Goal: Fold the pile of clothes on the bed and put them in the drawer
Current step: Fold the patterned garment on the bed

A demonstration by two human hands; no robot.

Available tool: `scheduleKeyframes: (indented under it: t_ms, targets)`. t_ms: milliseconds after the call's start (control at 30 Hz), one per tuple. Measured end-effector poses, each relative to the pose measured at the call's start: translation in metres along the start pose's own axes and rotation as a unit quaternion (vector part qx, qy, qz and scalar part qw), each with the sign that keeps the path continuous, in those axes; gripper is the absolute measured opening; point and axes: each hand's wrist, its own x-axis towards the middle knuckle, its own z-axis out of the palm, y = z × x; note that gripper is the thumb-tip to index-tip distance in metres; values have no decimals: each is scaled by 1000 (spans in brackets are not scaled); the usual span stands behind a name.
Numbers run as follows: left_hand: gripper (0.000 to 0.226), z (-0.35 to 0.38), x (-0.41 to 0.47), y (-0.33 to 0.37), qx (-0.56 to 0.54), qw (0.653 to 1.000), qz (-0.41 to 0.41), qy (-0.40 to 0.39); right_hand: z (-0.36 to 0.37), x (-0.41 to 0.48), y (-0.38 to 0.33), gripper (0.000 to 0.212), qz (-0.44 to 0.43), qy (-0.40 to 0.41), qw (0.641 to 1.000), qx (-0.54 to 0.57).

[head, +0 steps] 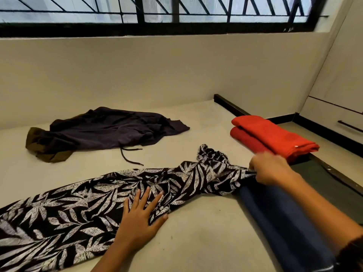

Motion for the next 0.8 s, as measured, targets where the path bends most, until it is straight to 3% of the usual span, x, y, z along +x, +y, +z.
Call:
scheduleKeyframes:
  t_ms: [33, 67, 167, 233, 333, 433, 567, 700, 800]
  targets:
    - [72, 1, 0, 0, 2, 1000, 3, 0, 3, 0, -4, 31, 12, -51, 999, 1]
    - [72, 2, -1, -1, 7, 1000, 6, 1, 3, 2, -8, 31, 19, -44, 999, 5]
    - [66, 4, -1, -2, 1, 1000, 7, 18, -4, 15, -26, 28, 38, 109, 993, 32]
    - [61, 7, 0, -2, 2, 1000, 5, 21, -3, 35, -41, 33, -6, 149, 986, 72]
    - [61, 9, 0, -3, 6, 1000, 3, 25, 8, 70, -63, 53, -98, 86, 989, 75]
    - [60, 13, 3, -9, 37, 999, 2, 31, 26, 97, -84, 71, -135, 22, 990, 23]
    - [60, 15, 4, -10, 12, 1000, 10, 13, 43, 107, -92, 56, -106, -51, 993, 19]
    - [60, 14, 4, -9, 11, 1000, 15, 7, 40, 110, -71, 38, -3, 24, 976, 218]
    - [62, 13, 2, -8, -15, 1000, 8, -4, 13, 98, -46, 32, 74, 163, 891, 417]
